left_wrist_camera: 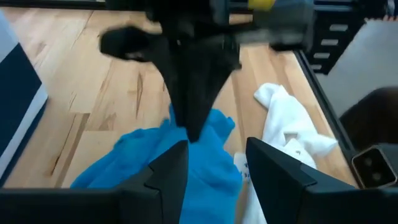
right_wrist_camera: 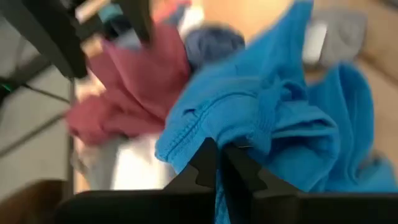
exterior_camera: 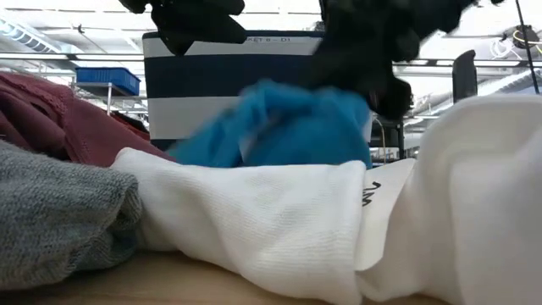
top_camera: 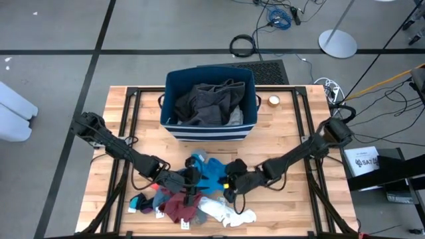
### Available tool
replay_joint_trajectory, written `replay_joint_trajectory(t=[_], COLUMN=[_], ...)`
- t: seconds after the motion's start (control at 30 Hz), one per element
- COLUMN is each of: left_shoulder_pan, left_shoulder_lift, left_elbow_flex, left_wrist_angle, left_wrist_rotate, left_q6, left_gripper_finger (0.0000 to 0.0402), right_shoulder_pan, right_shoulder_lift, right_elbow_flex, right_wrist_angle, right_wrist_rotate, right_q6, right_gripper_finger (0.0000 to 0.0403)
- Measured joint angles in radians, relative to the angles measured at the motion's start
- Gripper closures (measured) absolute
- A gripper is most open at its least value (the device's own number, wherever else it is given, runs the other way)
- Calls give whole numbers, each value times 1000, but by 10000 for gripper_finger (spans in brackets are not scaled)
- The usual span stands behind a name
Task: Sort clothes
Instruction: Put the blue shorts into the blue bin
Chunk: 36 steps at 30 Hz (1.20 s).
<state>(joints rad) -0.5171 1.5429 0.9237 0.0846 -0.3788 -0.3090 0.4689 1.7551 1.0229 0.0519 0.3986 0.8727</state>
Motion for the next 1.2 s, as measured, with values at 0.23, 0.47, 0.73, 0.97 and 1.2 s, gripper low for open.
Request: replay_joint_trajectory(t=[0.23,0.47,0.73,0.97,1.2], left_shoulder_pan=[1,-2,-3,0,0], left_shoulder_lift=[0,0,0,0,-1], left_elbow_flex=[0,0,0,0,0], left_wrist_angle=[8,9,-43,-85,-115], left_wrist_rotate=[-163,-174,-275,-310,-311], left_q6=[-49,-44,-18,-2,36], left_gripper_finger=[230,230,230,230,230], right_shoulder_pan=[-32,-66,-91,-97,-116], right_shoulder_lift=[-77,-76,-76,-76,-76], right_elbow_flex=[0,0,0,0,0], right_wrist_angle=[5,14,125,158,186], right_wrist_rotate=[22,41,49,46,44], right_q6=[-14,-2,-45,-47,-47], right_gripper_finger=[402,403,403,403,403])
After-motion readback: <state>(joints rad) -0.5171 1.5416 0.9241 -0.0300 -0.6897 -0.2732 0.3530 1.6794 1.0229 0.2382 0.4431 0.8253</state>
